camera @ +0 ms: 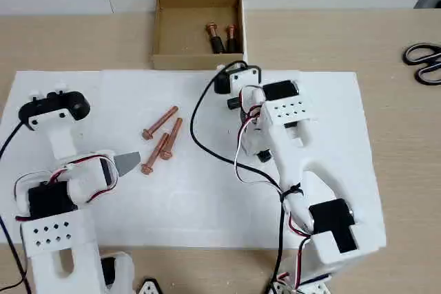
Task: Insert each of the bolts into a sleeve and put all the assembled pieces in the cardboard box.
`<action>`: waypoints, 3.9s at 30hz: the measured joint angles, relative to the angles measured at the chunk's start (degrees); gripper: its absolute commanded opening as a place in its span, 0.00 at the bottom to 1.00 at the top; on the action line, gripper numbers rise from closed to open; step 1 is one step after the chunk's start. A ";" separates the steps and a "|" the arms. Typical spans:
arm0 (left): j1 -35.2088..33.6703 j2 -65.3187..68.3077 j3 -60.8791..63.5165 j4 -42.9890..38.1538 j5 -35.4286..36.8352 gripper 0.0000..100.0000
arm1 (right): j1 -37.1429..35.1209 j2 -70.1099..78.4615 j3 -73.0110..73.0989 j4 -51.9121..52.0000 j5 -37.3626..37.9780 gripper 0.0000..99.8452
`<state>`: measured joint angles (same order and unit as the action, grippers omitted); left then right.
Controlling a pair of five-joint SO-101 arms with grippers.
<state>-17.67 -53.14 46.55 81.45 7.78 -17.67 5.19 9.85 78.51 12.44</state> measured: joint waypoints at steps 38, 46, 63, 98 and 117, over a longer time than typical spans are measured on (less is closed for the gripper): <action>0.00 0.00 0.00 0.00 0.00 0.36 | 0.26 10.55 1.49 -8.53 -2.99 0.00; 0.00 1.23 -3.25 2.02 -9.23 0.36 | 0.00 6.59 -1.23 -1.49 -2.99 0.00; 6.24 43.25 -32.00 9.05 -15.47 0.36 | 1.23 -8.09 -2.37 5.63 -1.23 0.00; 25.41 82.02 -57.85 6.07 -15.82 0.14 | 4.66 -8.09 -2.37 8.26 -1.23 0.00; 30.24 82.02 -54.77 5.45 -15.82 0.00 | 4.66 -8.09 -2.37 8.26 -1.23 0.00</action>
<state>12.57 28.88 -8.22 86.90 -8.04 -13.01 -2.90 7.47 86.77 11.21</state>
